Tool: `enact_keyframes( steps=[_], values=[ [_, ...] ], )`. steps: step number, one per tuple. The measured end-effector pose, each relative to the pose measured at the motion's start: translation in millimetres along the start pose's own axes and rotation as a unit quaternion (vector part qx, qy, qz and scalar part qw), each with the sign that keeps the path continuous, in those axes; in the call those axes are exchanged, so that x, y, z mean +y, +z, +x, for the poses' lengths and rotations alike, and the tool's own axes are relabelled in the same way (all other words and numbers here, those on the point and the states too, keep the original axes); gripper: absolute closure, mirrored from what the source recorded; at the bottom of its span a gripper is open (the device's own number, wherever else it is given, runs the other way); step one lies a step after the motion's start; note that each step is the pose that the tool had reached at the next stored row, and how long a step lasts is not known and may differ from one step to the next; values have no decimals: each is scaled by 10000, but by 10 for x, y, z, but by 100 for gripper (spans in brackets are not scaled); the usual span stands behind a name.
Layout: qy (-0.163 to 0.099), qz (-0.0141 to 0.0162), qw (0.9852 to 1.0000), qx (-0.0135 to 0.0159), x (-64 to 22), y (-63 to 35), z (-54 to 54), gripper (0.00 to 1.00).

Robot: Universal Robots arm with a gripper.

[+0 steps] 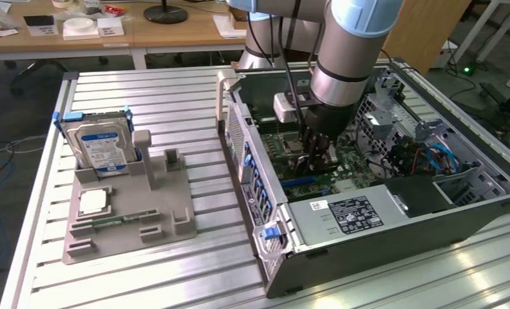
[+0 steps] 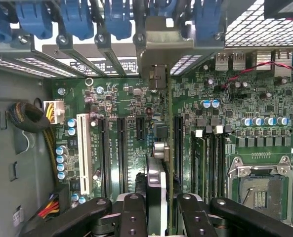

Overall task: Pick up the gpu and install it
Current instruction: 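Insert the gpu into the slot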

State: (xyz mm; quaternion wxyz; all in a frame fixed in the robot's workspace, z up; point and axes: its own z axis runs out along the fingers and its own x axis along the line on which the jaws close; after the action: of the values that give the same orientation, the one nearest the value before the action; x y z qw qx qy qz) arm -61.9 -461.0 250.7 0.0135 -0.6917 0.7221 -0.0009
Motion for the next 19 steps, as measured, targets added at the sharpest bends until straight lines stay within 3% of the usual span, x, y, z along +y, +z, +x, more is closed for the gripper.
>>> enact_keyframes(
  steps=[19],
  values=[
    [-4, -7, 10000, 0, 30, 109, 3, 72]
  ],
)
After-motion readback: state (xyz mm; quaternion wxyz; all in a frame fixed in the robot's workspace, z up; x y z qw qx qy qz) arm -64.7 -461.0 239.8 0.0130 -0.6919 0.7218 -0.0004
